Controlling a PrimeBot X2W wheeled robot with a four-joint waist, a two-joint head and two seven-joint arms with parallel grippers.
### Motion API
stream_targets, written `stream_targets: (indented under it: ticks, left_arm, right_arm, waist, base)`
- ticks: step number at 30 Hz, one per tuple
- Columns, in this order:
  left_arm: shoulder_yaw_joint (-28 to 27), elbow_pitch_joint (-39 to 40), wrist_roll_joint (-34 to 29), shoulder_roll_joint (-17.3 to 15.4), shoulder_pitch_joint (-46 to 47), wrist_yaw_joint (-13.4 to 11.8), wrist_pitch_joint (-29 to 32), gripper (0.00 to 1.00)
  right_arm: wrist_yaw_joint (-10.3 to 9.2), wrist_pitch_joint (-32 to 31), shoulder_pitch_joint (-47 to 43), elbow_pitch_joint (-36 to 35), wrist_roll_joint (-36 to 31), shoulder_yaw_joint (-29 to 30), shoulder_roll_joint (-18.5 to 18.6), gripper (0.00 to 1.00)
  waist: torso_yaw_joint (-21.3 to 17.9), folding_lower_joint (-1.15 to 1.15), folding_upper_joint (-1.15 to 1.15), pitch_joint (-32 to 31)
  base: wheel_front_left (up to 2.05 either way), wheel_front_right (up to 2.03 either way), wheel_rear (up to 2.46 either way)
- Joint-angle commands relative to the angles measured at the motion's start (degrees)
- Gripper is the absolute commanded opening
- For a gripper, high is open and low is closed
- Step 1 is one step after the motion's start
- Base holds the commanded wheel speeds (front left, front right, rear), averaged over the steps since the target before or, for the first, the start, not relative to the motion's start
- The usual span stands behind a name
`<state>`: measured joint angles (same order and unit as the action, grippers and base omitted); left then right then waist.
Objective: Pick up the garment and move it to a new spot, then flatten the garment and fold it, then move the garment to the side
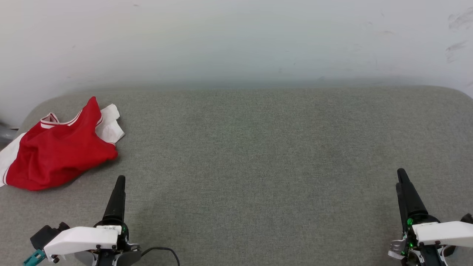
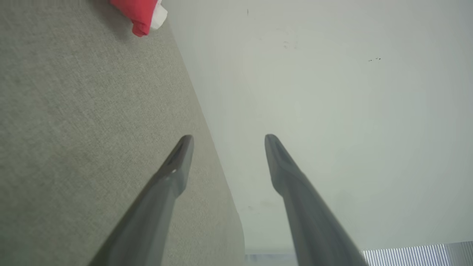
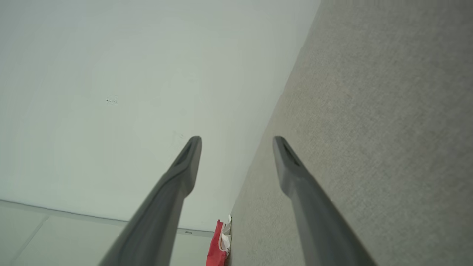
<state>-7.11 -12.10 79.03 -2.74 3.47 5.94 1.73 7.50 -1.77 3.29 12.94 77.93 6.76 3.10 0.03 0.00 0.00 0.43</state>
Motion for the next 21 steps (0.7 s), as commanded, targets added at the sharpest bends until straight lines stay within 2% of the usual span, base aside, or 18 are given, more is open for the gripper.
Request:
stream_targets:
  ticks: [1,21]
  left_arm:
    - [-0.1,1.7,-2.1,-0.2,1.2,-0.5,-0.6,1.00]
    - [3.3,7.3,-28.0,-0.6,-0.2,-6.6,-5.1,1.00]
  right_arm:
    - [0.00,0.7,0.7,-1.6,-2.3,0.0,0.1,1.00]
    - [0.00,5.1,-0.9,-8.2,-28.8,-2.7,0.0,1.00]
  waist:
    - [0.0,0.00,0.00,0.0]
    - [0.2,0.00,0.00,0.2]
  base:
    - [0.00,0.00,0.00]
    - [0.00,0.00,0.00]
